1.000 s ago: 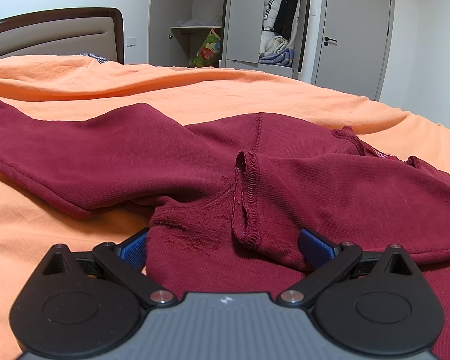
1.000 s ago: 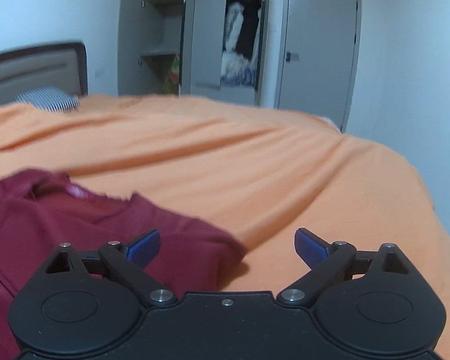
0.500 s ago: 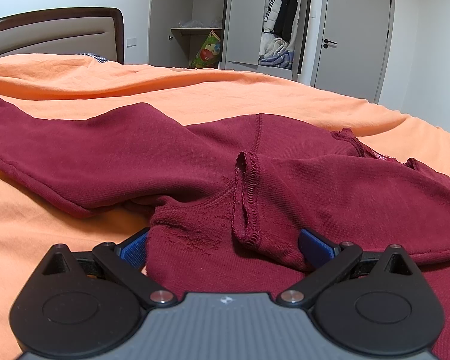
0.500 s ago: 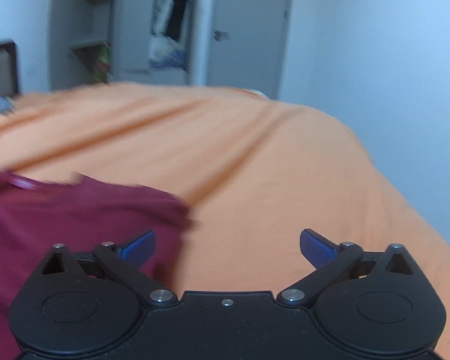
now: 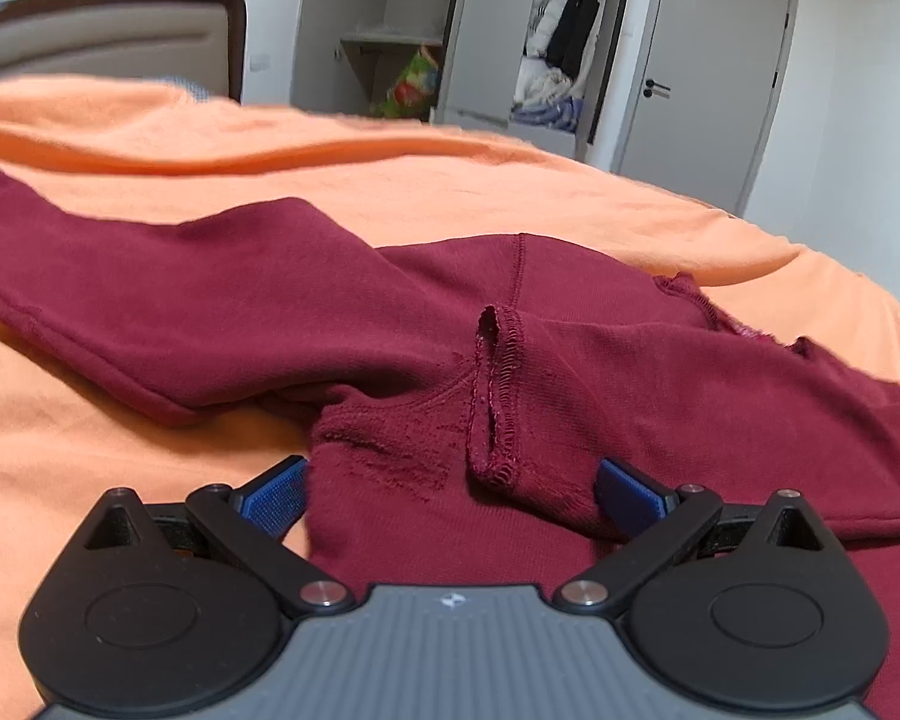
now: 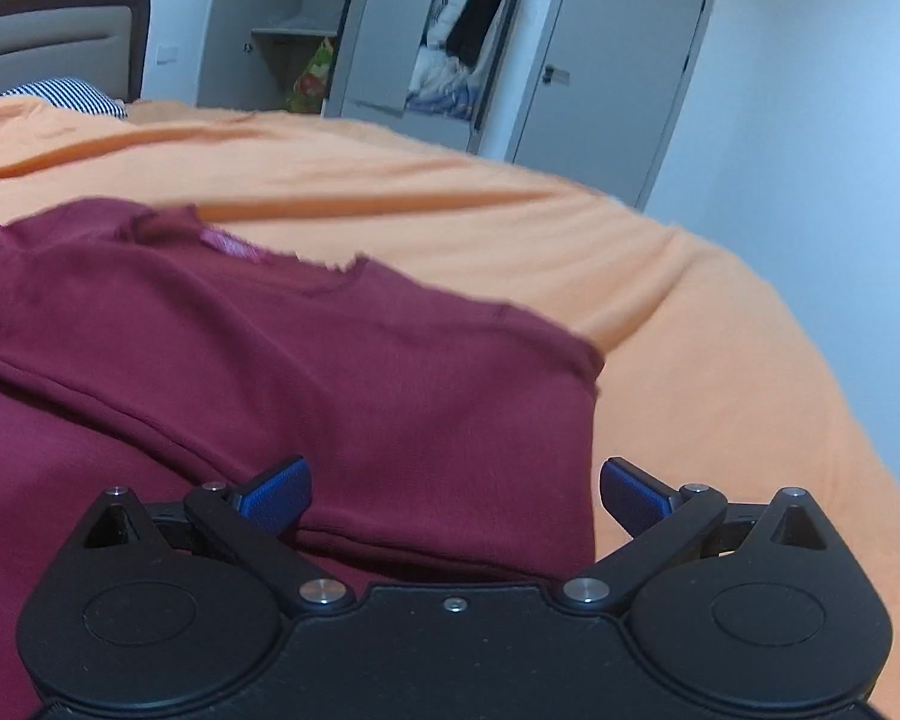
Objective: Fold small clothes
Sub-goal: 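Reach the left gripper to the other sleeve cuff and grasp it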
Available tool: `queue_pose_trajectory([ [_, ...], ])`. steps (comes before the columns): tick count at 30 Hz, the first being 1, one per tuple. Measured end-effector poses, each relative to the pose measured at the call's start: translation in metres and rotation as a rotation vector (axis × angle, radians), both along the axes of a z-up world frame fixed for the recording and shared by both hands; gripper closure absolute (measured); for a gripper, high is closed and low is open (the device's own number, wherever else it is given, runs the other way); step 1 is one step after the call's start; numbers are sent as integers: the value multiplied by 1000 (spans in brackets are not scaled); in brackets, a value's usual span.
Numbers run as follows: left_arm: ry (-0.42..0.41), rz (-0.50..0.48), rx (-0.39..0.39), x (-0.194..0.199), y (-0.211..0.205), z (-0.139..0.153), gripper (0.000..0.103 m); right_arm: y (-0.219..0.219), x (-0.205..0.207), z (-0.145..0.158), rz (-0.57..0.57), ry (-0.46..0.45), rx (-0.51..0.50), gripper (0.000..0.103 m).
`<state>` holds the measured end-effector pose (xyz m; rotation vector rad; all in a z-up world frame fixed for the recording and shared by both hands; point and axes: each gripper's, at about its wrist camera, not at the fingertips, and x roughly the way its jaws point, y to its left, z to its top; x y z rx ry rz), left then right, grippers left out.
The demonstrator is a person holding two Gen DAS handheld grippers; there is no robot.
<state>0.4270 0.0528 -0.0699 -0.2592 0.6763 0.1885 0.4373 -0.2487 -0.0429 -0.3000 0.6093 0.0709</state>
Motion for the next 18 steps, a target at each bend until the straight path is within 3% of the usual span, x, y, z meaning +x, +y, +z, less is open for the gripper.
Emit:
queue_pose_trajectory([
  [4,14,52,-73,-17,30,23,0,12,-24,17,69,-27,25,1],
  [7,-12,108,-103,-34,65,43,0,24,-47,27,119,-3,105,1],
  [12,-52,240,-31,-54,136,69,0,48,-89,24,168,62,239,1],
  [15,-38,354,19,-56,185,73,0,58,-112,20,163,62,264,1],
  [18,-2,441,15,-51,234,68,0,68,-125,14,179,57,267,1],
])
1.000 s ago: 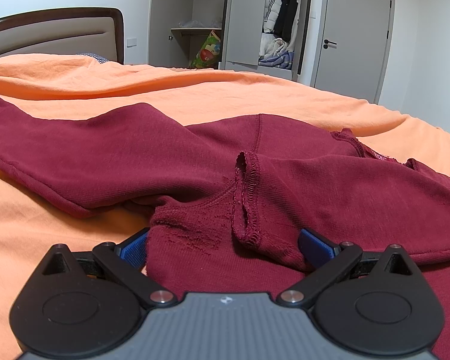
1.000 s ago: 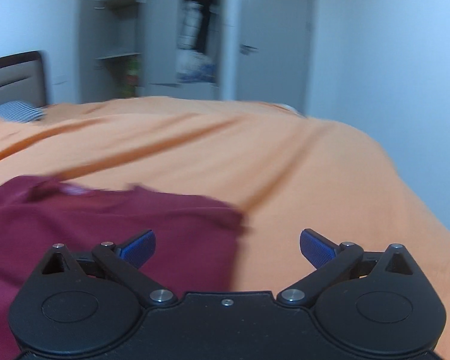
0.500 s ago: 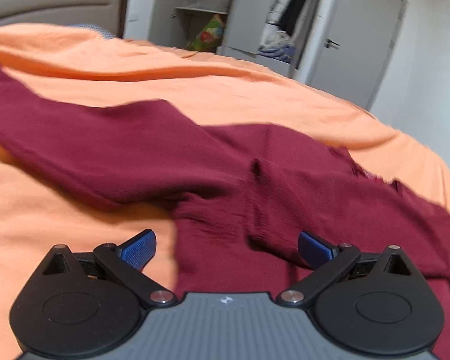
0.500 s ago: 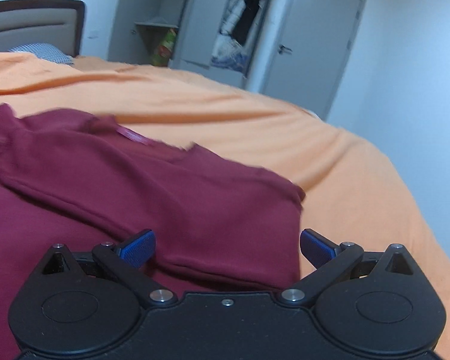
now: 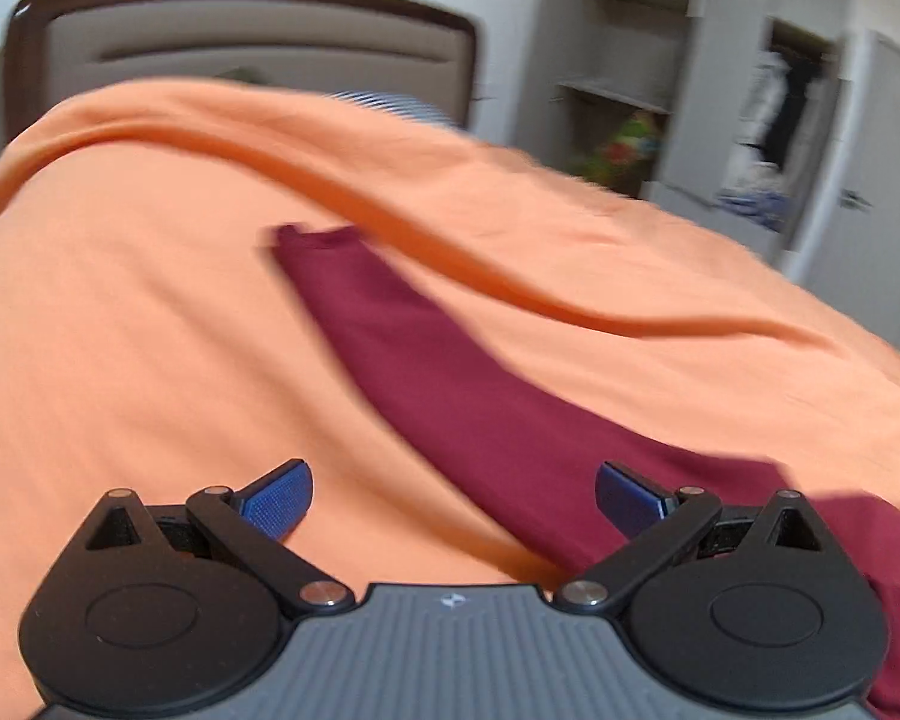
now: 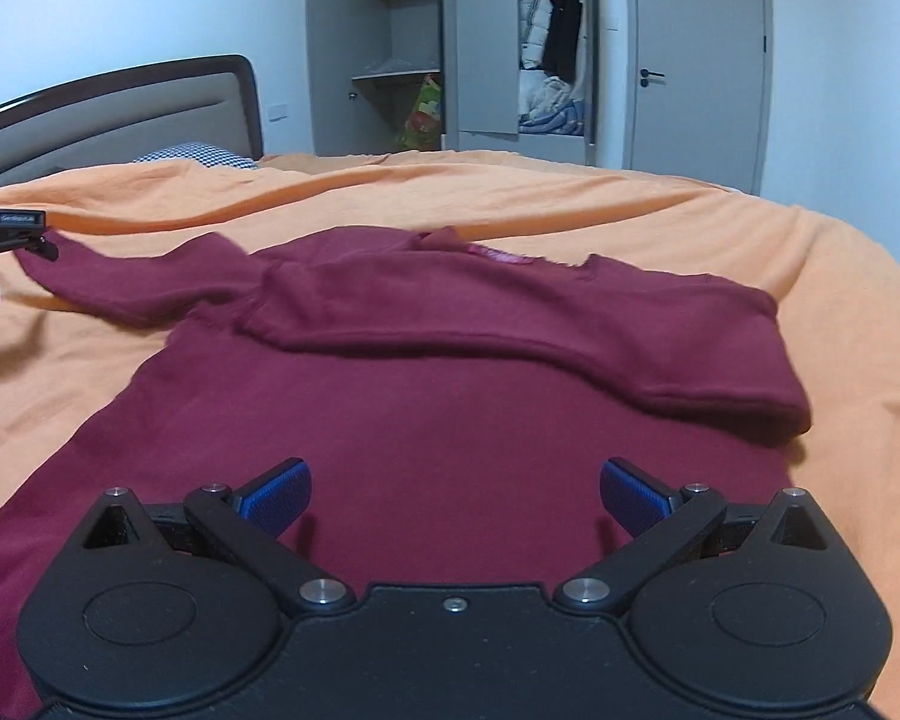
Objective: Fold small clothes
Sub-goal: 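Reach the left gripper to the other sleeve cuff and grasp it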
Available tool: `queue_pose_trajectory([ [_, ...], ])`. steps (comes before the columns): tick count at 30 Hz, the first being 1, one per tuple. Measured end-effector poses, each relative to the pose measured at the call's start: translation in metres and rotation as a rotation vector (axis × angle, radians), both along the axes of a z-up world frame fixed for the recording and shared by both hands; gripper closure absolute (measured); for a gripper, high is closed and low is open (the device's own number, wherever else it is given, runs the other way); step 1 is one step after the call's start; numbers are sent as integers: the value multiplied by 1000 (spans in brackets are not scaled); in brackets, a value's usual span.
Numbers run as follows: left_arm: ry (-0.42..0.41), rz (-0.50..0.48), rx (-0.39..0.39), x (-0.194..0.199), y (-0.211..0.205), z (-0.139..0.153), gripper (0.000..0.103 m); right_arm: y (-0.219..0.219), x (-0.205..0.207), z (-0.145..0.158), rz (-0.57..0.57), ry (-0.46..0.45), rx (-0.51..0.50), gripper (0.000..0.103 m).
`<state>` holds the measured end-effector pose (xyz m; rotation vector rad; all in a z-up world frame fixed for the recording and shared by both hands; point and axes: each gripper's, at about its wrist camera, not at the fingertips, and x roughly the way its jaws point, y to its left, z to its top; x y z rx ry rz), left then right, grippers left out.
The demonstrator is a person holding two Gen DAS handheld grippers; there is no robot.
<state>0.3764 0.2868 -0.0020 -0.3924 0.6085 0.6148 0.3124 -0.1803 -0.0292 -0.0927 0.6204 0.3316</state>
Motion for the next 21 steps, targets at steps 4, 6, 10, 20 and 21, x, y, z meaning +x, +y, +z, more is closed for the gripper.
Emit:
queue_pose_trajectory([
  [4,-70,7,-31,6,35,4,0,7,2,-7,-6,8,-35,1],
  [6,-102,30,-18,12,43,9,0,6,6,-14,-13,25,-41,1],
  [10,-151,118,-38,19,65,11,1,7,4,-24,-19,28,-57,1],
  [20,-161,239,-44,15,87,1,95,8,4,-31,-17,14,-81,0],
  [21,-161,238,-41,16,87,1,95,8,4,-31,-17,15,-80,0],
])
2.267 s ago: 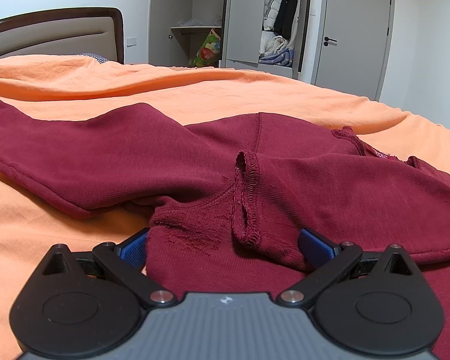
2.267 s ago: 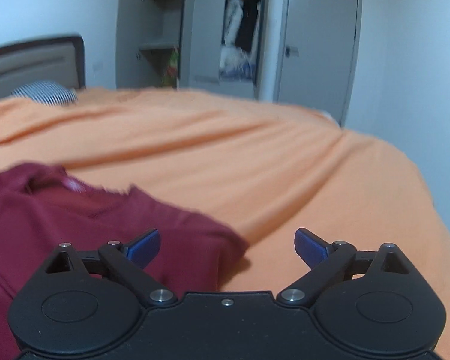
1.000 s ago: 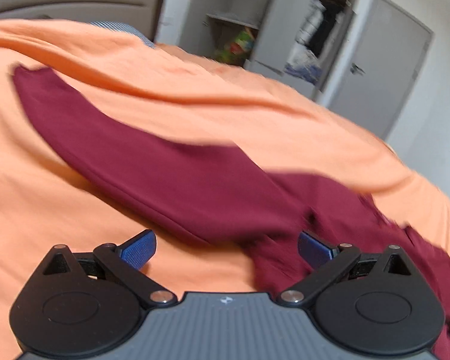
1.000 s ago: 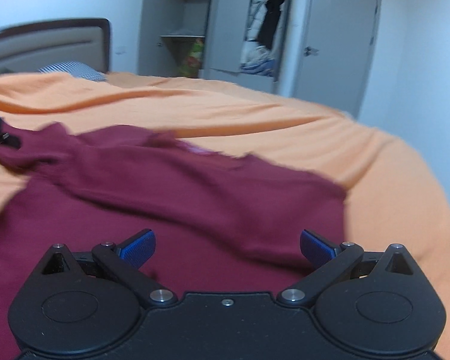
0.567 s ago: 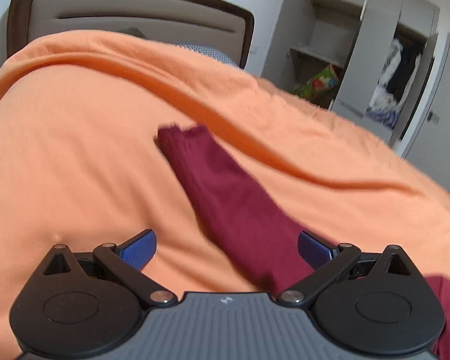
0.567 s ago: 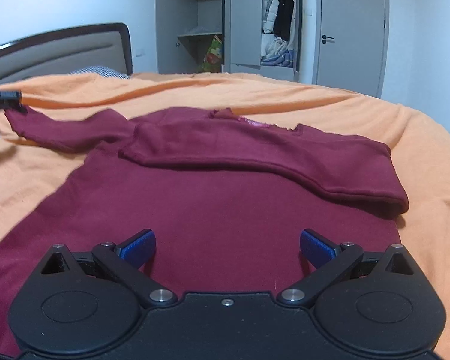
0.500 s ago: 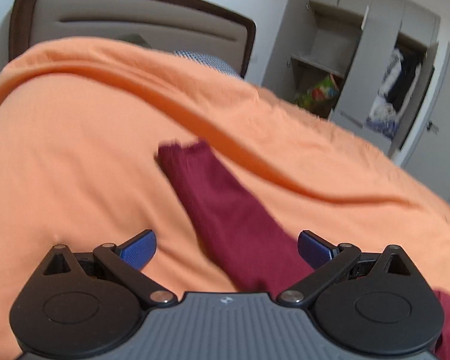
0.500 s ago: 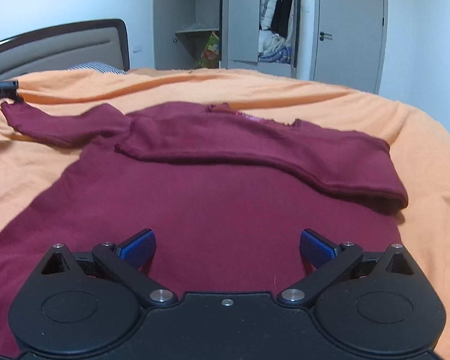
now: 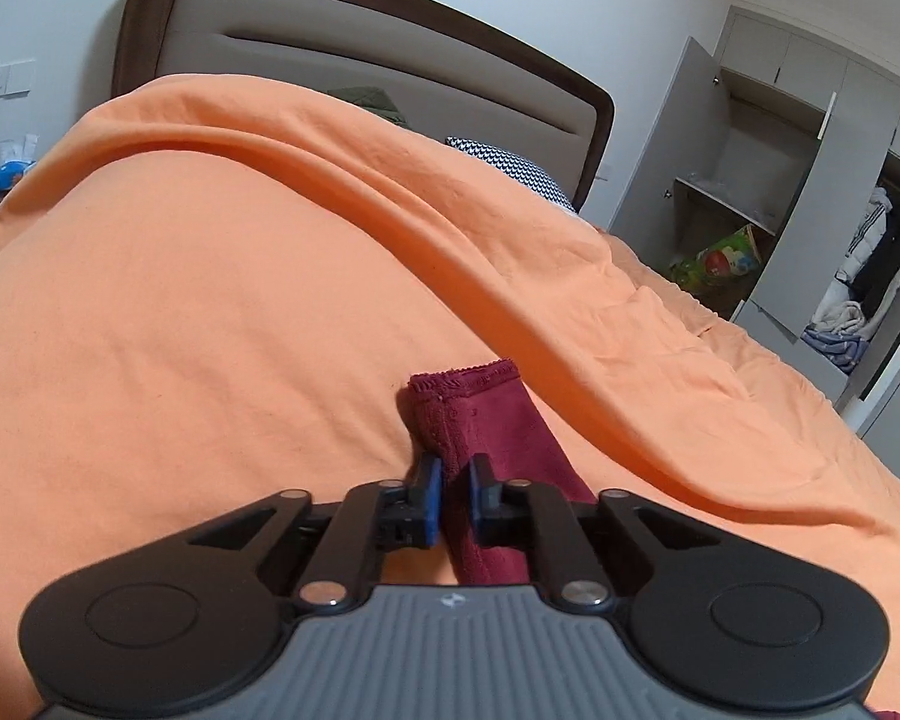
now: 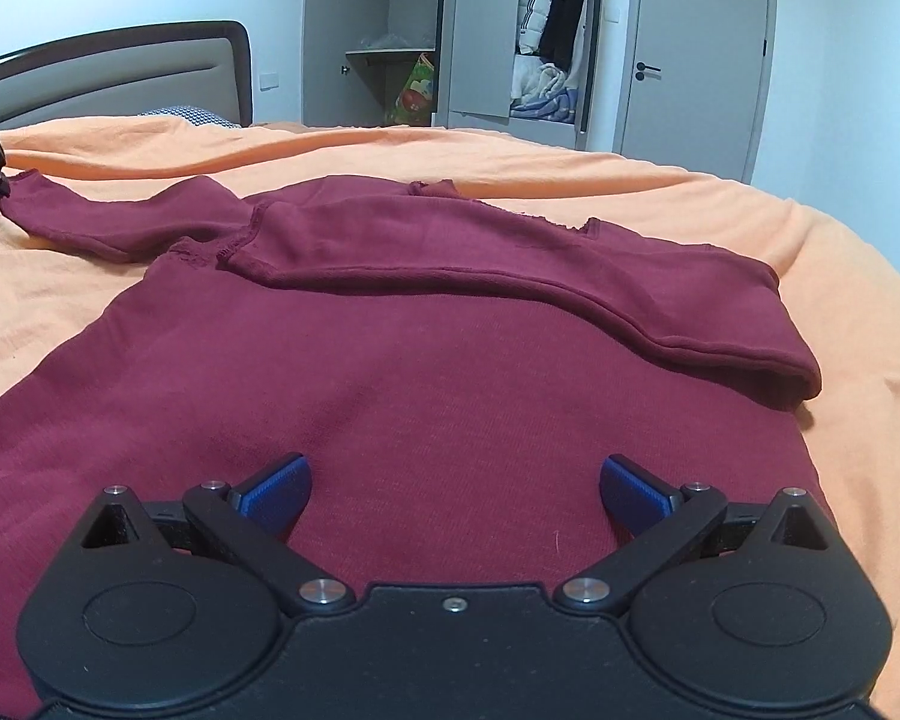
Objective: Fold small clothes
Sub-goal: 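Reach the left gripper to the other sleeve cuff and grasp it, then lift the sleeve and lay it across the folded sleeve, open left gripper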
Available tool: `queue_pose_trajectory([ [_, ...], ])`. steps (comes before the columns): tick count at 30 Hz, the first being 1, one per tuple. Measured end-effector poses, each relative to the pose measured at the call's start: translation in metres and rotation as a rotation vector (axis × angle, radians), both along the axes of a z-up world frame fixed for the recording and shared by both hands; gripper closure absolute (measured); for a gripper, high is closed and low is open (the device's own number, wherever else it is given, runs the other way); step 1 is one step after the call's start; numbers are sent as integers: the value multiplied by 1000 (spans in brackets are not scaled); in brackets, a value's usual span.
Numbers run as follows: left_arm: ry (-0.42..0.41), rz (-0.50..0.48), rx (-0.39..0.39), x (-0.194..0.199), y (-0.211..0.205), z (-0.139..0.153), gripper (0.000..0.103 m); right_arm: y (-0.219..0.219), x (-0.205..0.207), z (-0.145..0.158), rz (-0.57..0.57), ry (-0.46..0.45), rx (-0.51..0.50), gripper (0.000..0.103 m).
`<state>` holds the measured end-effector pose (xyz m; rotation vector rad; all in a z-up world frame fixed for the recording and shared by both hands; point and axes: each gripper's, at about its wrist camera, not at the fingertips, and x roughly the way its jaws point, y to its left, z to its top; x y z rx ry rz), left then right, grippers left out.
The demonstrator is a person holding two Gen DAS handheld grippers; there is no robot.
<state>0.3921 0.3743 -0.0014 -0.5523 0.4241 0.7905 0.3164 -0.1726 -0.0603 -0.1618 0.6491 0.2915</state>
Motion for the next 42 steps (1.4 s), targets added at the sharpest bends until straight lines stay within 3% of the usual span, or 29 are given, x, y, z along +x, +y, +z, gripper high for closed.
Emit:
queue_pose_trajectory([
  [6,-64,-29,30,-7,-9,13,99,0,0,0,0,0,0,0],
  [9,-98,-88,81,-6,-24,28,100,0,0,-1,-1,-6,3,0],
  [21,-347,-516,341,-4,-171,128,100,-12,-2,7,-31,-29,58,0],
  [26,-409,-725,377,4,-249,148,100,-38,-7,23,-94,-41,102,0],
  [32,-375,-942,386,34,-345,124,100,-75,-22,39,-182,-68,111,0],
  [37,-279,-1100,326,61,-414,74,100,-106,-39,44,-269,-77,101,0],
  [42,-144,-1188,276,77,-457,9,100,-133,-53,40,-349,-64,100,0],
])
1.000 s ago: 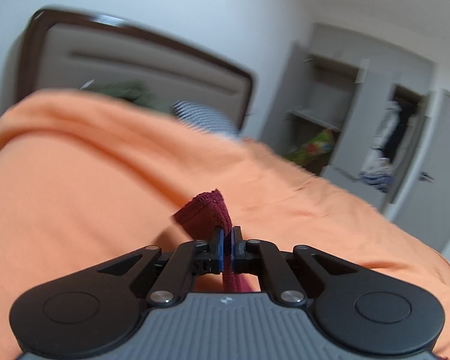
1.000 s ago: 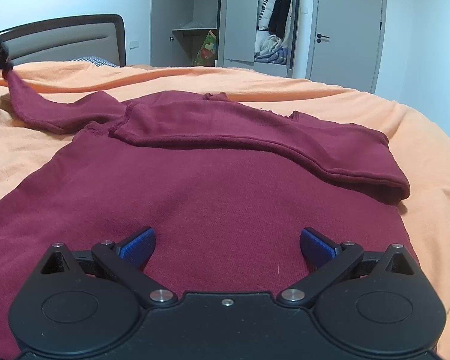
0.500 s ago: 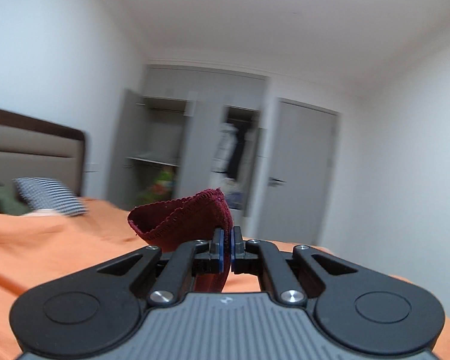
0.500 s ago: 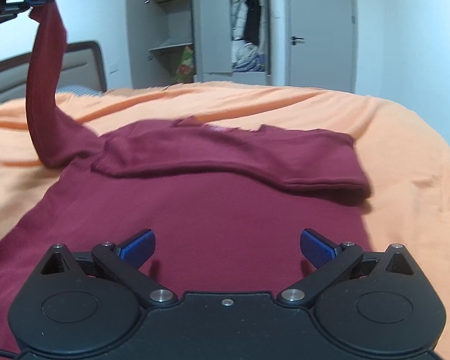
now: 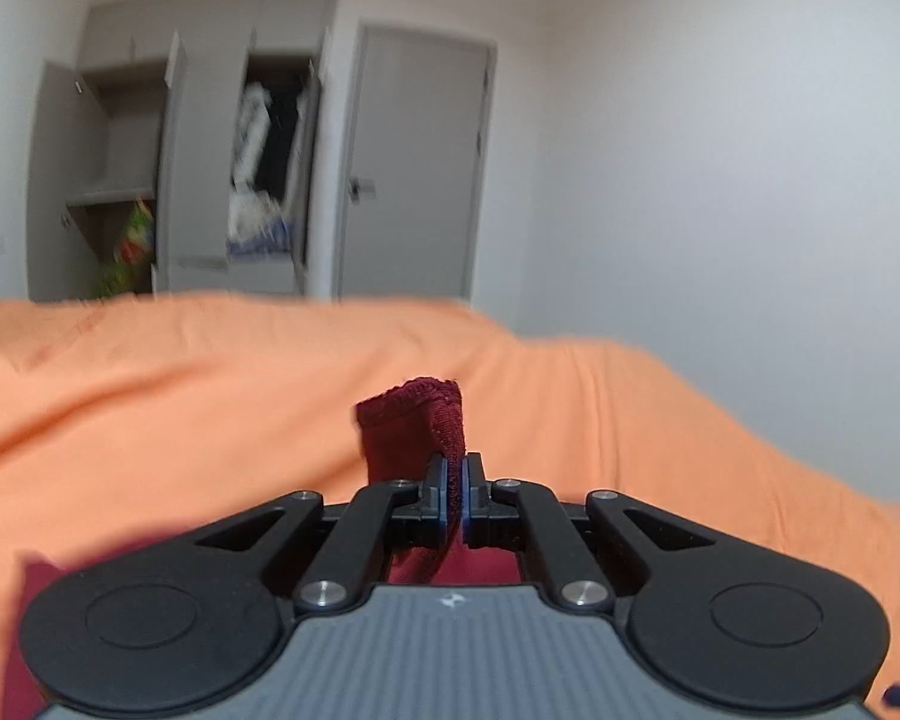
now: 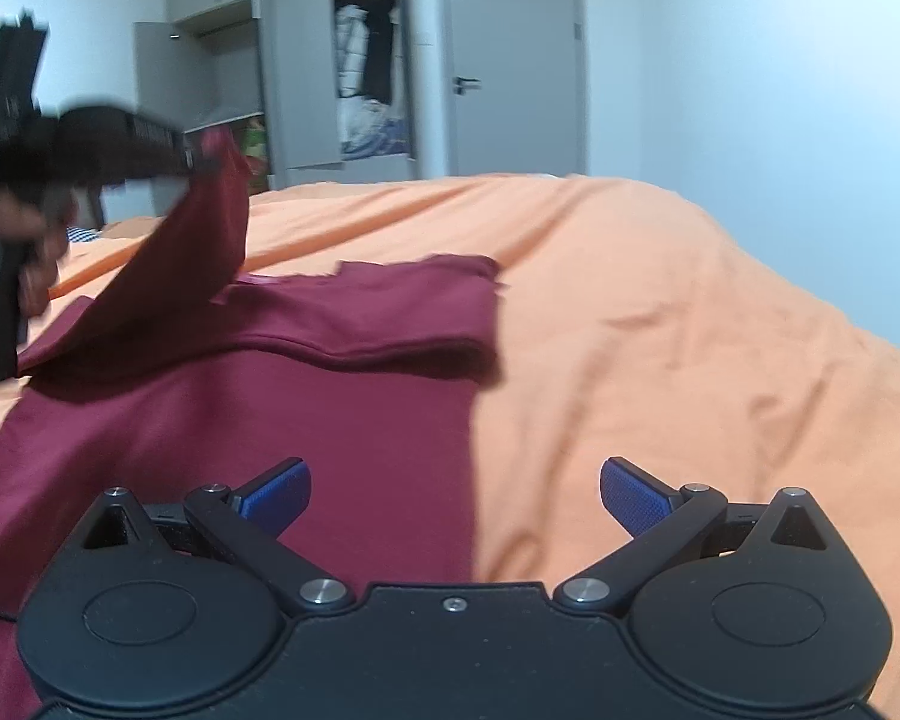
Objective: Fold small clothes
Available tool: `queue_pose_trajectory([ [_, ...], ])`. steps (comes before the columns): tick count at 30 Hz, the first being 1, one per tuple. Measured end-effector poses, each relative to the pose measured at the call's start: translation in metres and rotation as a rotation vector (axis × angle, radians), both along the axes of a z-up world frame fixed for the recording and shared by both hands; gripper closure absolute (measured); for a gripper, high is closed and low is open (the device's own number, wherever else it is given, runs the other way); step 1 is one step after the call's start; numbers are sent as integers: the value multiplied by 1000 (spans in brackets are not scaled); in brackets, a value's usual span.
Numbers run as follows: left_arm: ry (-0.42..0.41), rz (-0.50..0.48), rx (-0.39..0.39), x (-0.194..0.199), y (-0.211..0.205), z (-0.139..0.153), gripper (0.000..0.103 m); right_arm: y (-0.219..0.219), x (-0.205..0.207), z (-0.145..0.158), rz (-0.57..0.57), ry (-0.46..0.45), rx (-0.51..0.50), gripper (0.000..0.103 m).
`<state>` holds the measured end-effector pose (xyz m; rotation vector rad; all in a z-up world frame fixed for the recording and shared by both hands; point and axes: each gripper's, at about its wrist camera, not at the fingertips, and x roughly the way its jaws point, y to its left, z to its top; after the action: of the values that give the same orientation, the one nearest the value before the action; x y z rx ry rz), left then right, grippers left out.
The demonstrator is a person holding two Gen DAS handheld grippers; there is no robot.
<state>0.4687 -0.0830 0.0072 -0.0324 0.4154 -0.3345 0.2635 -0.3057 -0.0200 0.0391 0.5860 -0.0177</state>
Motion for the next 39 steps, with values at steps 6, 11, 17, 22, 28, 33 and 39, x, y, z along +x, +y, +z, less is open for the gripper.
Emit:
queue_pose_trajectory([
  [6,94,-34,71,-2,-26,-52,100,-14,-10,-7,-54,18,23,0],
  [11,196,-48,29,10,-23,-64,95,-19,-9,-12,-67,29,41,0],
  [17,252,-39,-44,-3,-9,-57,44,-17,-5,-16,-60,43,56,0],
  [22,231,-3,-43,-33,10,-42,19,-11,2,-18,-40,53,69,0],
  [28,202,124,-32,-61,55,-23,1,4,12,-16,7,44,66,0],
  [33,179,275,-25,-83,114,-16,1,18,26,-15,74,46,79,0],
  [39,189,431,-20,-81,197,-15,1,32,61,-3,206,-3,120,1],
])
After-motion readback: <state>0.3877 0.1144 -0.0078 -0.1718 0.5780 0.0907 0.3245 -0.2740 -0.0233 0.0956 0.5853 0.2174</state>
